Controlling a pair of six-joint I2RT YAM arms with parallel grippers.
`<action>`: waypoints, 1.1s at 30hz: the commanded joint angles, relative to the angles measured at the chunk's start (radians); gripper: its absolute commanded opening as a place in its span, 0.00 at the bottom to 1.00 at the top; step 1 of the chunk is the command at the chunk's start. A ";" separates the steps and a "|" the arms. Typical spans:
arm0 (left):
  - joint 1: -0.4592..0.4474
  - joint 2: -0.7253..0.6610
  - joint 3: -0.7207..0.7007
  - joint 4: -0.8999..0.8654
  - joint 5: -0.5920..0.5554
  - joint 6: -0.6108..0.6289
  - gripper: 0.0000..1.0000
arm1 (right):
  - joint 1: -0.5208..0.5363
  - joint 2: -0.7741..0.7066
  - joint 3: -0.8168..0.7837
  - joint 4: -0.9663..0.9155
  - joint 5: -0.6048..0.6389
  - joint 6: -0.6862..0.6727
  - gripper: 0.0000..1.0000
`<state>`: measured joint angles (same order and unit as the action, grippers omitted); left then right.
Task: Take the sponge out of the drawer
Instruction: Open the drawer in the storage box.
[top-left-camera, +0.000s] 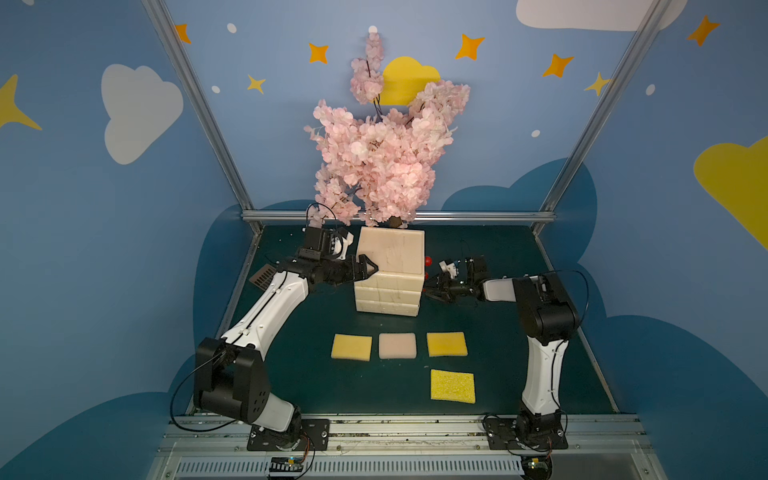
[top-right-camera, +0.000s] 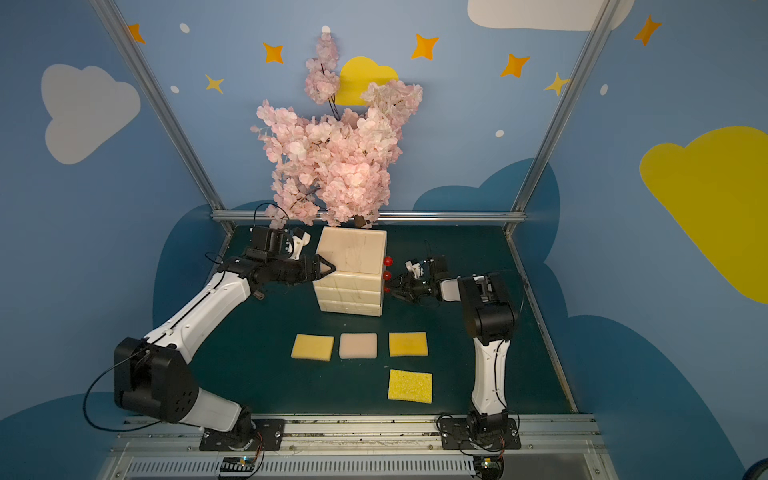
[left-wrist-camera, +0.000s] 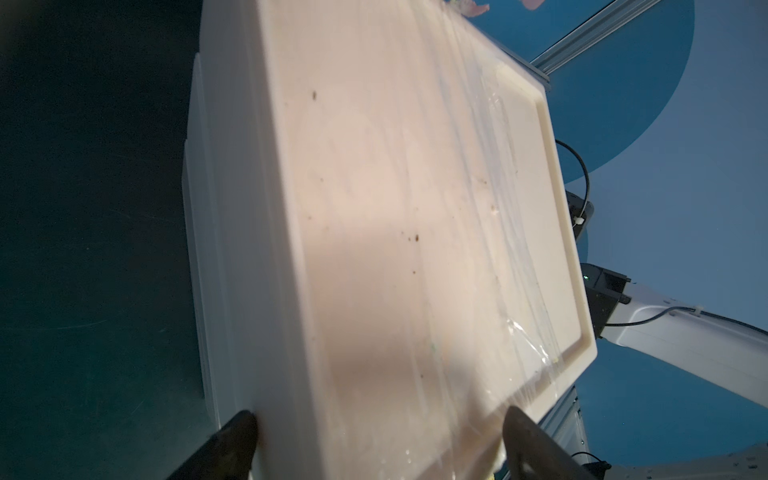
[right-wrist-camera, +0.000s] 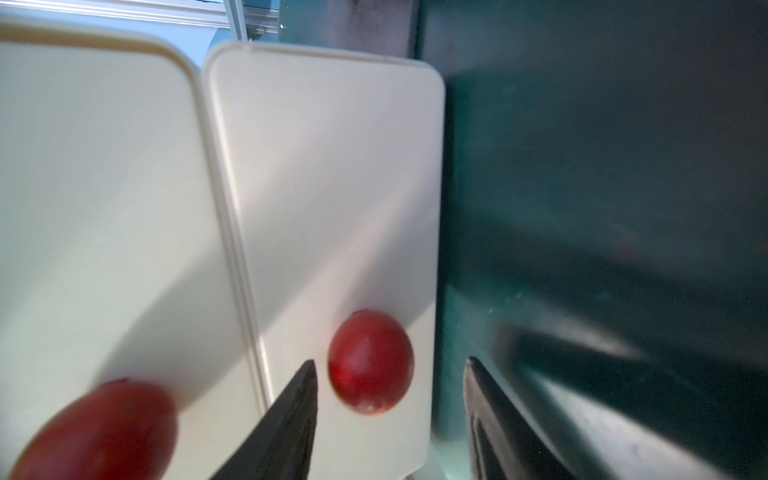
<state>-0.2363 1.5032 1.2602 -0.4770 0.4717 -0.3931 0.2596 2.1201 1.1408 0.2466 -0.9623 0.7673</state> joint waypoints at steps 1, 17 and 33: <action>-0.011 0.009 -0.001 -0.004 0.042 0.006 0.91 | 0.006 0.019 0.027 0.033 -0.016 0.012 0.54; -0.011 0.009 0.001 -0.002 0.047 0.005 0.91 | 0.011 0.086 0.017 0.199 -0.077 0.077 0.44; -0.011 0.009 0.001 -0.004 0.046 0.005 0.91 | 0.008 0.112 -0.015 0.310 -0.090 0.132 0.02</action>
<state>-0.2363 1.5032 1.2602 -0.4770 0.4721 -0.3931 0.2634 2.2200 1.1412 0.5446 -1.0893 0.9047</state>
